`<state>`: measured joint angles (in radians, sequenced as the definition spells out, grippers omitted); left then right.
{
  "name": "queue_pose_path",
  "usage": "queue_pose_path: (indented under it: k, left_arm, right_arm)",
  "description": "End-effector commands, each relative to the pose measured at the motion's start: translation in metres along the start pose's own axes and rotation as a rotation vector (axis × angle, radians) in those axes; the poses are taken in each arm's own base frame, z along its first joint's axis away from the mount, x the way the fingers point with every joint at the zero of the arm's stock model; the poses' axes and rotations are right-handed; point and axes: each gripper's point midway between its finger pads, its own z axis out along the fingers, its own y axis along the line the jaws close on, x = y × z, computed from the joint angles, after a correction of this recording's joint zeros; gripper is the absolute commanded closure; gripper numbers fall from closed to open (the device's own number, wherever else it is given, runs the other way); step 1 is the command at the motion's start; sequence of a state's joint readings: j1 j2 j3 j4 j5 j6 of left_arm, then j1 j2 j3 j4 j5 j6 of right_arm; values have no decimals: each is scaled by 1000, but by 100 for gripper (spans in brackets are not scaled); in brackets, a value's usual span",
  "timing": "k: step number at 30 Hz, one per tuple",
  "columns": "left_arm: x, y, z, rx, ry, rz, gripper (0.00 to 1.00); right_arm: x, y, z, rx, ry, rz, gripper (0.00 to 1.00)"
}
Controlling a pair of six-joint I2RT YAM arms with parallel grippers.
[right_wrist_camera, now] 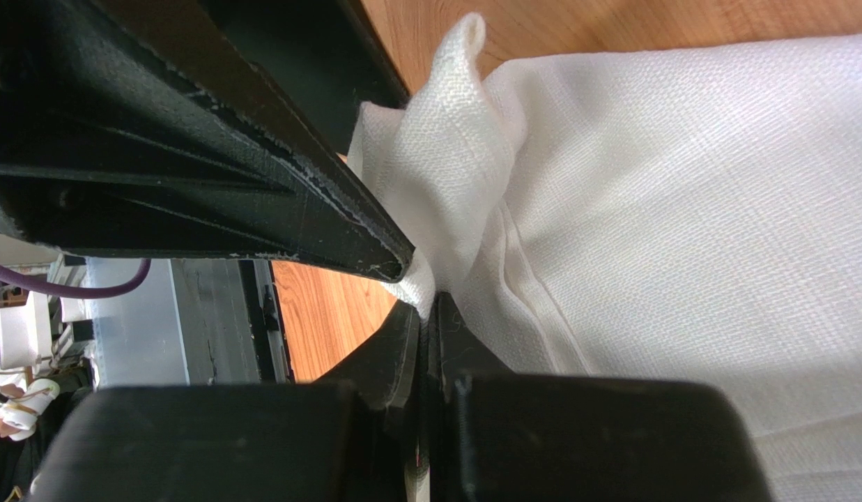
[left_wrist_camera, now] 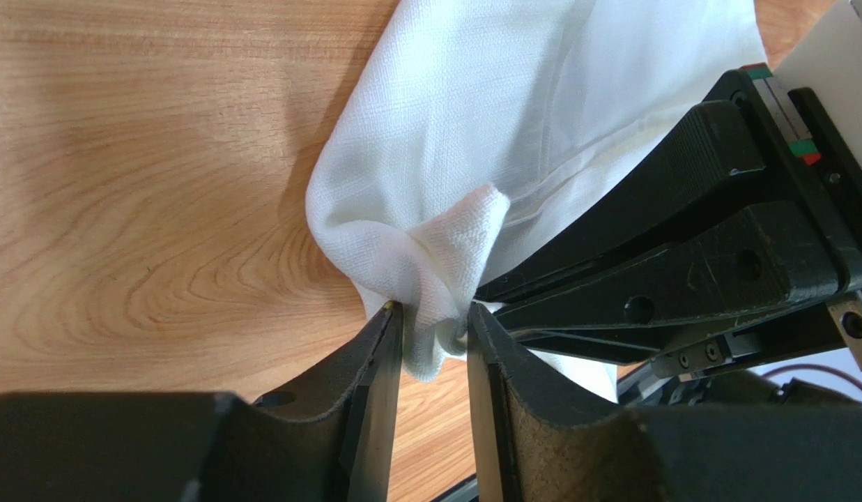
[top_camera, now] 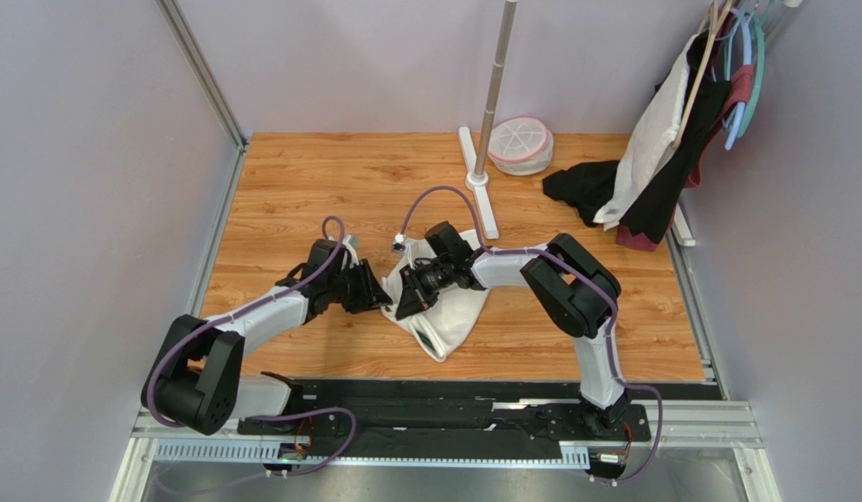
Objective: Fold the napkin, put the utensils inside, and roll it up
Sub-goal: Roll the napkin with the utensil
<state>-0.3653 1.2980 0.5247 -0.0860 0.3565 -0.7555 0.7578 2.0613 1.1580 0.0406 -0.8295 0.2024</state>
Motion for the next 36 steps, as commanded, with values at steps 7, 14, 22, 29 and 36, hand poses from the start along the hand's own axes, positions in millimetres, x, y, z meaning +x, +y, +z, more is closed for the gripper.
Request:
queue_pose_path:
  k: [7, 14, 22, 29, 36]
  left_arm:
    - [4, -2, 7, -2, 56, -5, 100]
    - [-7, -1, 5, -45, 94, 57, 100]
    - [-17, 5, 6, -21, 136, 37, 100]
    - [-19, 5, 10, -7, 162, 41, 100]
    - [-23, 2, 7, -6, 155, 52, 100]
  right_arm:
    - [14, -37, -10, 198, 21, 47, 84]
    - [-6, -15, -38, 252, -37, -5, 54]
    - [-4, -3, -66, 510, -66, -160, 50]
    - [13, 24, -58, 615, -80, -254, 46]
    - [23, 26, -54, 697, -72, -309, 46]
